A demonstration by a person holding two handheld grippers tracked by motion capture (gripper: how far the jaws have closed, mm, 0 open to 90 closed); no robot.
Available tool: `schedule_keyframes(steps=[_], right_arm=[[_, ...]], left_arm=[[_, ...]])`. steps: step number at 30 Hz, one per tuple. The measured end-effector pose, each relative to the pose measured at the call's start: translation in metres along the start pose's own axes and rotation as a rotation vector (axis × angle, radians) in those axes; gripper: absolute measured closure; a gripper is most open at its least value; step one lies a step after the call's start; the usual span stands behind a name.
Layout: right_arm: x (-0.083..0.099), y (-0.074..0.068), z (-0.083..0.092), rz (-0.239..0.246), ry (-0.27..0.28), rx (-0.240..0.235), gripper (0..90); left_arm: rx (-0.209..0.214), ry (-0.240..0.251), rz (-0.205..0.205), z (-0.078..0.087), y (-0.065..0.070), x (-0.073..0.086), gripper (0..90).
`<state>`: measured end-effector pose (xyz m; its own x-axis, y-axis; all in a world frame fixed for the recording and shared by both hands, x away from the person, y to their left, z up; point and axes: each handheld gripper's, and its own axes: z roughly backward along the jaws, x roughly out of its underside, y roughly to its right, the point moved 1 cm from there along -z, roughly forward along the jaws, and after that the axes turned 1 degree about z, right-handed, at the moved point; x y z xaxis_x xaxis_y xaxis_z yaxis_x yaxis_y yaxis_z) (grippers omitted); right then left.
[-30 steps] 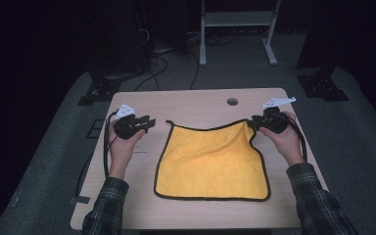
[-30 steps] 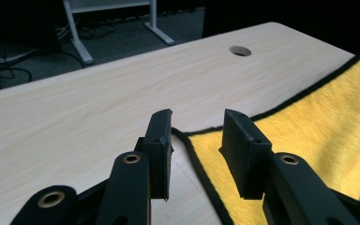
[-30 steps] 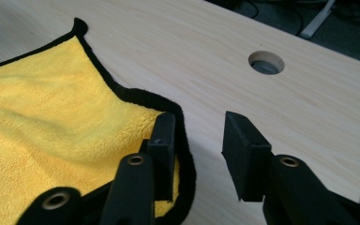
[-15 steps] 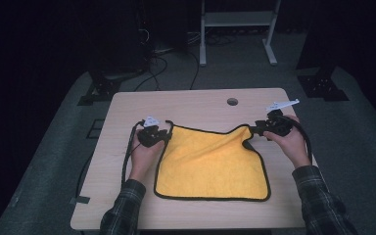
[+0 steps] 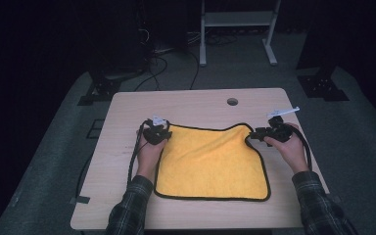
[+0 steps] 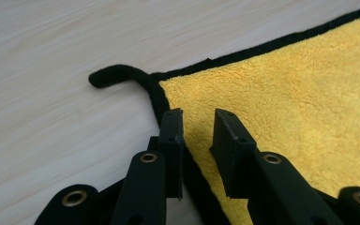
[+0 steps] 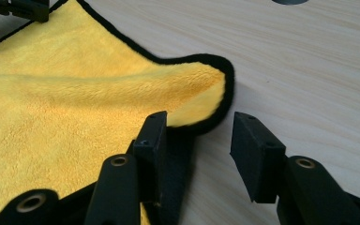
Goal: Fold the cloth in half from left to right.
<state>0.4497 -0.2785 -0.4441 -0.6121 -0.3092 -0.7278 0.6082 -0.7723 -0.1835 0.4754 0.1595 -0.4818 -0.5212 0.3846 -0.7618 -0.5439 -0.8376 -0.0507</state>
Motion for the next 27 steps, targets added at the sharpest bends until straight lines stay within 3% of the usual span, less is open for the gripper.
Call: schedule_keyframes(steps=[3, 5, 7, 11, 14, 17, 21, 24, 27], right_arm=[[-0.001, -0.003, -0.003, 0.007, 0.01, -0.003, 54.9], [-0.002, -0.006, -0.003, 0.016, 0.006, 0.005, 54.7], [-0.002, -0.008, -0.003, 0.025, 0.009, 0.006, 54.7], [0.0, -0.01, -0.001, 0.037, 0.01, 0.01, 52.6], [0.005, -0.013, 0.006, 0.053, 0.027, 0.025, 51.8], [0.012, -0.015, 0.011, 0.061, 0.034, 0.035, 50.2], [0.026, -0.017, 0.022, 0.08, 0.037, 0.08, 49.6], [0.038, -0.018, 0.033, 0.074, 0.04, 0.11, 49.8], [0.049, -0.018, 0.043, 0.048, 0.056, 0.125, 48.8]], left_arm=[[-0.023, -0.01, 0.024, 0.004, -0.011, 0.004, 68.9], [-0.004, -0.003, 0.063, 0.005, -0.017, 0.007, 68.3], [0.001, -0.004, 0.058, 0.007, -0.018, 0.007, 67.3], [0.05, 0.046, 0.091, 0.015, -0.016, 0.007, 66.6], [0.099, 0.056, 0.082, 0.027, -0.012, 0.008, 61.2], [0.107, 0.068, 0.083, 0.04, -0.008, 0.011, 60.2], [0.107, 0.039, 0.075, 0.056, -0.002, 0.019, 60.7], [0.134, 0.054, 0.101, 0.066, 0.001, 0.025, 60.8], [0.117, 0.046, 0.105, 0.076, 0.005, 0.032, 57.7]])
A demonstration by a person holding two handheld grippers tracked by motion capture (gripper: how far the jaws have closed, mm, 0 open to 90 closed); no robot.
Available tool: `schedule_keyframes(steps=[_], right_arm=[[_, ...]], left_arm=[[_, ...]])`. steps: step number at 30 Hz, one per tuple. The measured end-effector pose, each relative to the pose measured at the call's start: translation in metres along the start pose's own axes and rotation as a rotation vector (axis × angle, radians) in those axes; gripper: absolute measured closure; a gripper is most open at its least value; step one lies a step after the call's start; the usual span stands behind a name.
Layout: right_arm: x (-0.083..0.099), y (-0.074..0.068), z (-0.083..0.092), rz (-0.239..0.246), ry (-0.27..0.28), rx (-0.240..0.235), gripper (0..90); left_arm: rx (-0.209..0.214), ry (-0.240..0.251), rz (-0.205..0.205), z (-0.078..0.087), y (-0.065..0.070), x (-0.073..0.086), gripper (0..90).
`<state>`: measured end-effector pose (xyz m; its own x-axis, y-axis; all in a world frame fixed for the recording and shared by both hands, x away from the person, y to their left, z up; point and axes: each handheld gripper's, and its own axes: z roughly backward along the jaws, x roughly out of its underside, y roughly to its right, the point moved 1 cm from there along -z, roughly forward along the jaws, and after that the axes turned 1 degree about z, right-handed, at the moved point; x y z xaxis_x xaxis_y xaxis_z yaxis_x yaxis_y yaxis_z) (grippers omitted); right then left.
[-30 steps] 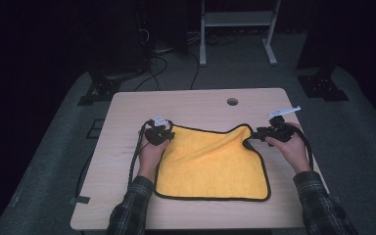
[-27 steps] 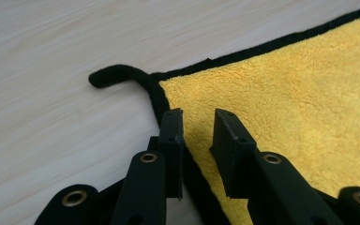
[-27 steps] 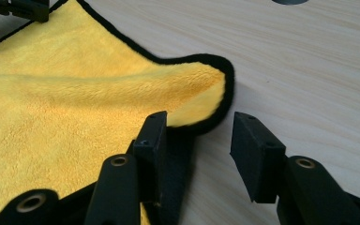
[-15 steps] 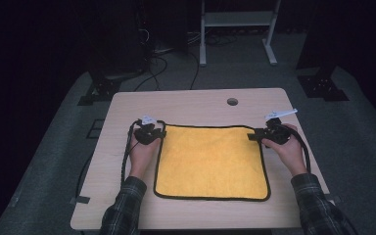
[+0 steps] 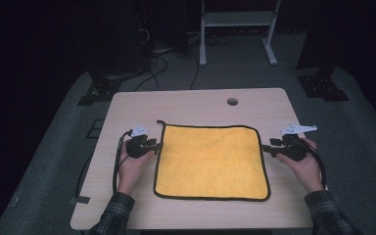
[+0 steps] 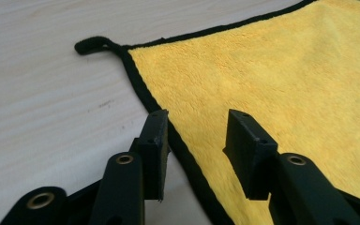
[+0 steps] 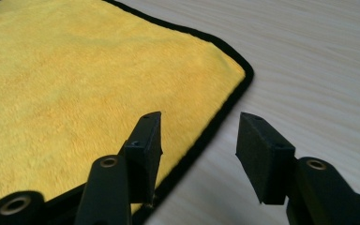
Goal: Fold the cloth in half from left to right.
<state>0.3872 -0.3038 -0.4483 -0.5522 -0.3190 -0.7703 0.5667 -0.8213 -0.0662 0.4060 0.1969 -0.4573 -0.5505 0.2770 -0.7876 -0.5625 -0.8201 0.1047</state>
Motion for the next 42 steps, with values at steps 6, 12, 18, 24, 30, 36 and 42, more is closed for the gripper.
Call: schedule_keyframes(steps=[6, 12, 18, 24, 30, 36, 42], right_arm=[[0.025, -0.001, 0.015, -0.02, 0.006, 0.052, 47.8], [0.044, -0.004, 0.019, -0.012, -0.027, 0.081, 45.6], [0.048, -0.006, 0.013, 0.012, -0.063, 0.097, 45.0], [0.05, -0.005, 0.012, 0.007, -0.072, 0.099, 45.0], [0.051, -0.004, 0.01, 0.008, -0.083, 0.099, 45.1], [0.053, -0.002, 0.009, 0.006, -0.097, 0.101, 44.9], [0.053, -0.001, 0.008, 0.004, -0.1, 0.096, 44.0]], left_arm=[[0.007, -0.027, -0.006, 0.007, 0.011, 0.019, 54.7], [0.029, -0.049, -0.022, 0.005, 0.02, 0.027, 53.7], [0.019, -0.074, -0.055, -0.003, 0.027, 0.03, 58.2], [-0.031, -0.057, -0.044, -0.005, 0.024, 0.031, 62.2], [-0.036, -0.033, -0.018, -0.01, 0.019, 0.031, 58.3], [-0.027, -0.021, -0.004, -0.012, 0.02, 0.03, 72.6], [-0.002, -0.02, 0.03, -0.013, 0.017, 0.03, 84.5]])
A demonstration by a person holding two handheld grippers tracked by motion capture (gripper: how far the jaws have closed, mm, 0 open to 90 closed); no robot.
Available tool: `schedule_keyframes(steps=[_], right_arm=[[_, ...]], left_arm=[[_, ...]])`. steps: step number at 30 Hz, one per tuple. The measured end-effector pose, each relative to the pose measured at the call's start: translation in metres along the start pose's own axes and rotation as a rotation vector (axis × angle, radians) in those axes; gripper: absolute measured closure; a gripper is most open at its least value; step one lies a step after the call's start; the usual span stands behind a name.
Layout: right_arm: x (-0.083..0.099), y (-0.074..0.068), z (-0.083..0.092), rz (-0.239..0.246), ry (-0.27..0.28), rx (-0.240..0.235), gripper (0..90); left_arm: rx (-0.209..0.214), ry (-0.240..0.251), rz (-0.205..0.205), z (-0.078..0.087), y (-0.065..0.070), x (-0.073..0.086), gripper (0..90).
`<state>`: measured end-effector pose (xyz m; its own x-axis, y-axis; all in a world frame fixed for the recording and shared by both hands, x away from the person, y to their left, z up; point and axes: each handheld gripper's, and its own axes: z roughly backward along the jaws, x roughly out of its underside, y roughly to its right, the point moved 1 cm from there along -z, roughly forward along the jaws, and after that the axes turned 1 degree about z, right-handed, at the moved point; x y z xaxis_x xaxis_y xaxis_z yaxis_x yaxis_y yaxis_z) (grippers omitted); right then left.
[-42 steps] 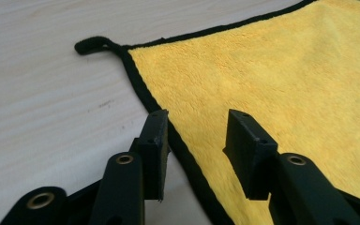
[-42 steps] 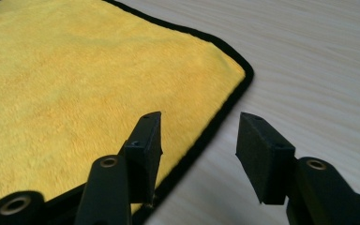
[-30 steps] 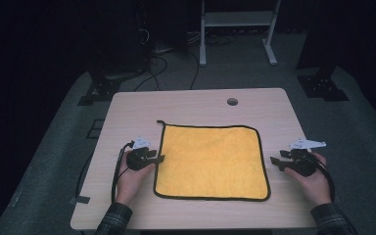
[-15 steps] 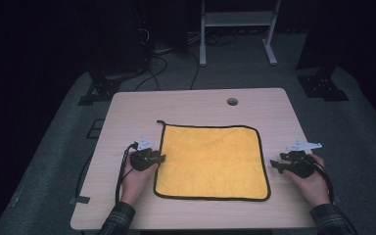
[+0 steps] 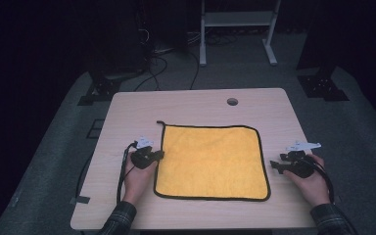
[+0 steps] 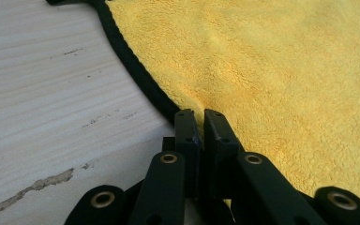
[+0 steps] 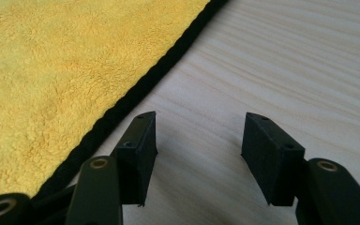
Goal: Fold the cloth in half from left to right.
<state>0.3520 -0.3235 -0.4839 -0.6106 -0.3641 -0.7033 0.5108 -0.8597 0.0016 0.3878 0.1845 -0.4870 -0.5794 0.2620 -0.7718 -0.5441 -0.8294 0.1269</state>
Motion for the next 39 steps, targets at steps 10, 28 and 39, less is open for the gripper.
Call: schedule_keyframes(steps=[10, 28, 39], right_arm=[[0.001, 0.001, -0.001, 0.003, 0.005, -0.009, 38.0], [0.007, 0.001, -0.001, -0.008, 0.052, 0.001, 35.4], [0.008, 0.003, -0.003, -0.001, 0.08, 0.0, 35.3]], left_arm=[[0.11, 0.095, 0.072, 0.012, 0.001, -0.013, 85.6], [0.265, 0.172, 0.027, 0.009, 0.039, -0.054, 85.6], [0.342, 0.175, 0.003, -0.009, 0.064, -0.071, 85.7]])
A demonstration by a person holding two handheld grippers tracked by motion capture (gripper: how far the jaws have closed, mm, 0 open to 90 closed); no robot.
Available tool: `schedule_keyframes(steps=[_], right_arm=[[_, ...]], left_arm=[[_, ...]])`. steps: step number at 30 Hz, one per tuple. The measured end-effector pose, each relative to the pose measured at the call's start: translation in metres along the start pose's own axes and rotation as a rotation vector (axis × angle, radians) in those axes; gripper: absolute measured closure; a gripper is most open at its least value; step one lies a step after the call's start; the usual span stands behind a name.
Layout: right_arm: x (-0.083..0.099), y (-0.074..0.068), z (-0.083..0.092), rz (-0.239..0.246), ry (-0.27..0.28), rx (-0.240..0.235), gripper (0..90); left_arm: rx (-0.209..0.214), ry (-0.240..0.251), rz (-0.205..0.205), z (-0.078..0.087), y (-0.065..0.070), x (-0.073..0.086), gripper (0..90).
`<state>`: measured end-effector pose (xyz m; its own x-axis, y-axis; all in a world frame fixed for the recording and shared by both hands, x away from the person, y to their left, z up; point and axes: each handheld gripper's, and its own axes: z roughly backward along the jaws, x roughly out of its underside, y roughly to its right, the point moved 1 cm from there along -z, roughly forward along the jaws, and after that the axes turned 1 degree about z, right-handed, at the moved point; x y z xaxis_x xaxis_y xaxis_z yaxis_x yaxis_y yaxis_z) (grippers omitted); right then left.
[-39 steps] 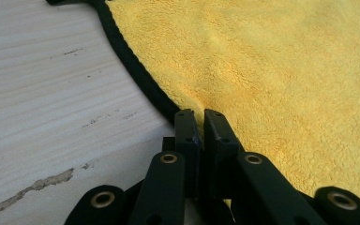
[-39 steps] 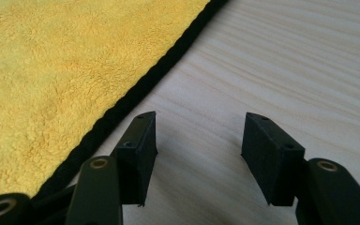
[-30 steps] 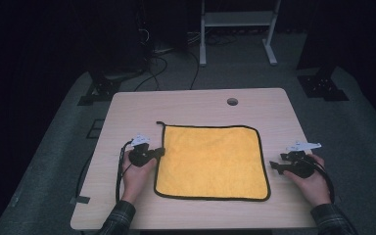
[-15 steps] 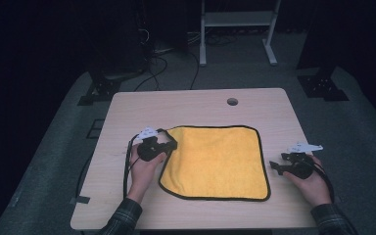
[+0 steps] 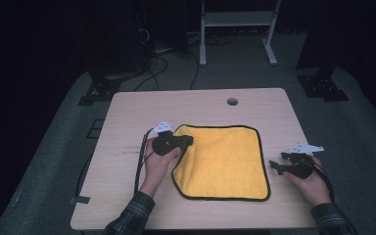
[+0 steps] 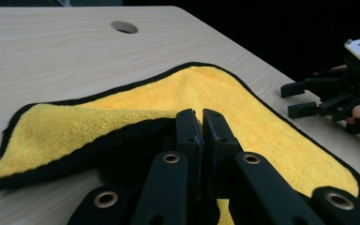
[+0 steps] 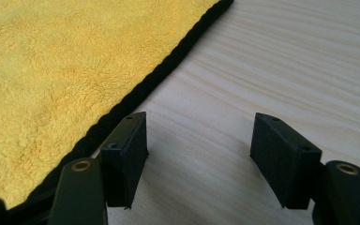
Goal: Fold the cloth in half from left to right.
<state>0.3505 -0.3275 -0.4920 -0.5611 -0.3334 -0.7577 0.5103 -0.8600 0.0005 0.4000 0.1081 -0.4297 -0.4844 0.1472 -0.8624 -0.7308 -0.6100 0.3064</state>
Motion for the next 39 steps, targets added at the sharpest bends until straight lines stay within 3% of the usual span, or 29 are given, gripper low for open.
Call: schedule_keyframes(steps=[8, 27, 39], right_arm=[[0.0, 0.001, 0.0, 0.003, -0.001, -0.005, 35.2], [-0.001, 0.001, -0.001, 0.0, -0.002, -0.007, 34.9], [-0.001, 0.001, -0.001, 0.002, -0.001, -0.01, 34.9]], left_arm=[[0.059, -0.011, -0.008, -0.023, 0.018, -0.01, 85.6], [0.188, -0.048, 0.001, -0.102, 0.058, -0.018, 85.7], [0.25, -0.099, -0.007, -0.151, 0.078, -0.013, 85.7]])
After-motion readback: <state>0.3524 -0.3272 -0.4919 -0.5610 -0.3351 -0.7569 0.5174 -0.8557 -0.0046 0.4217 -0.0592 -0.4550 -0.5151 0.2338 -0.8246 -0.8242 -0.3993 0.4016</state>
